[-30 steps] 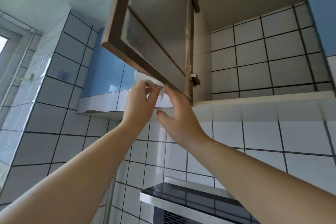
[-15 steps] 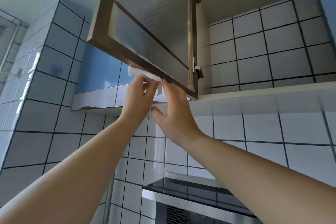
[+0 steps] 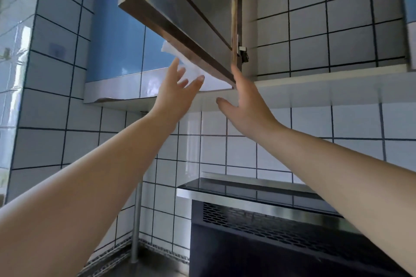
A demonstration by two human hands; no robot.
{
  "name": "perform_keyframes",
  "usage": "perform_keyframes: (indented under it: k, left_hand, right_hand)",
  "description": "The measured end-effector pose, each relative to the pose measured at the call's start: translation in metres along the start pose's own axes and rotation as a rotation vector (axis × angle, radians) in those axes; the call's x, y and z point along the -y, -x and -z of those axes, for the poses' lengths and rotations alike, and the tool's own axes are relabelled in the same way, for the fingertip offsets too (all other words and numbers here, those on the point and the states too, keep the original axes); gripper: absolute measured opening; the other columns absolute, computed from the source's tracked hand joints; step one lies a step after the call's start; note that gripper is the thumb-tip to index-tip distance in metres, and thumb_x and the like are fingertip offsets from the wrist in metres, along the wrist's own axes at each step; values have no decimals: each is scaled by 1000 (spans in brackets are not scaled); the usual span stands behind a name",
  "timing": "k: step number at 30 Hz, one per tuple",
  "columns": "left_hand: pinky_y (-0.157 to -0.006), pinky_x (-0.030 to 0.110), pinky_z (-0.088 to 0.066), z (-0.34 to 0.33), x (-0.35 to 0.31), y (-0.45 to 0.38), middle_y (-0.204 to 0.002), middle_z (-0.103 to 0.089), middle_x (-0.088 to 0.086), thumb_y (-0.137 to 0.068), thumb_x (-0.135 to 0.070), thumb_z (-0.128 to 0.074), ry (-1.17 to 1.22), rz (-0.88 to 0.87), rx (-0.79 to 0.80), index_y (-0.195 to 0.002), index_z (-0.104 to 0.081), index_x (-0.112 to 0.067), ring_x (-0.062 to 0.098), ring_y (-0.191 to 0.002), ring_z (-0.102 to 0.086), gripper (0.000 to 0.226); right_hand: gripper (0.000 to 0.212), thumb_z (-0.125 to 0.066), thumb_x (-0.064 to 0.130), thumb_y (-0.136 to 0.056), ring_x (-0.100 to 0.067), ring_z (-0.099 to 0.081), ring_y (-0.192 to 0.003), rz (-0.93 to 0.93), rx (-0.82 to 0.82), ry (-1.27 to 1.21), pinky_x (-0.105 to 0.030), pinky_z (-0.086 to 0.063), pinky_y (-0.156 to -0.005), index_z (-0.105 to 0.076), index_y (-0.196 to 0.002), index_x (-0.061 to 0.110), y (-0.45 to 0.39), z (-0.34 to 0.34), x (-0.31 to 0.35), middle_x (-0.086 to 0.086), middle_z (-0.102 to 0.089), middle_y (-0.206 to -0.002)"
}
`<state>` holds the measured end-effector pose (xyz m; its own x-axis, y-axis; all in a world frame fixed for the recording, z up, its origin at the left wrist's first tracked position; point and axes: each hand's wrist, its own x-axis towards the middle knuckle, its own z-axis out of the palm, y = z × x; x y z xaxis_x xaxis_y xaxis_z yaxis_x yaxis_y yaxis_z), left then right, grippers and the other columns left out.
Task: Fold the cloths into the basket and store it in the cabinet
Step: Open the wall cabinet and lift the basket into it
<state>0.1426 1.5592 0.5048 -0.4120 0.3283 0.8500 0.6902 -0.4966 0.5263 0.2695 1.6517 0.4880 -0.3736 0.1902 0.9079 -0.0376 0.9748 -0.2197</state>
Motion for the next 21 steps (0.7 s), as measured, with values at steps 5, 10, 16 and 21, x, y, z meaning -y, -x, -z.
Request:
perform_keyframes:
  k: [5,10,16,21]
  left_hand:
    - [-83,13,-41,4,-1,59,-143,-43,-3,-92,-31,-58,-40,114,43,-149,-19,-24,10,-125,-47,69]
    - [-98,26,-39,1,-8,120,-144,-43,-4,-90,-30,-60,-191,168,137,-148,-21,-25,10,-127,-46,69]
    - [-88,20,-40,-14,-40,217,-140,-46,-7,-91,-31,-58,-211,298,166,-145,-28,-26,8,-124,-48,62]
    - [-77,9,-38,-28,-68,314,-137,-49,-7,-93,-28,-57,-189,485,123,-143,-33,-24,3,-112,-52,56]
  right_hand:
    - [70,-53,35,-93,-13,-20,-141,-77,136,64,-21,-16,-108,-14,-150,23,50,18,-1,1,-23,-154]
    - [72,-51,41,-93,-15,-17,-143,-207,265,75,-27,-17,-110,-11,-150,24,109,39,-1,0,-18,-155]
    - [71,-51,40,-93,-15,-15,-143,-325,366,-4,-25,-15,-109,-13,-150,24,189,74,9,1,-16,-156]
    - [67,-57,32,-91,-19,-27,-139,-304,472,-43,-18,-20,-104,-24,-147,16,264,101,27,-6,-30,-150]
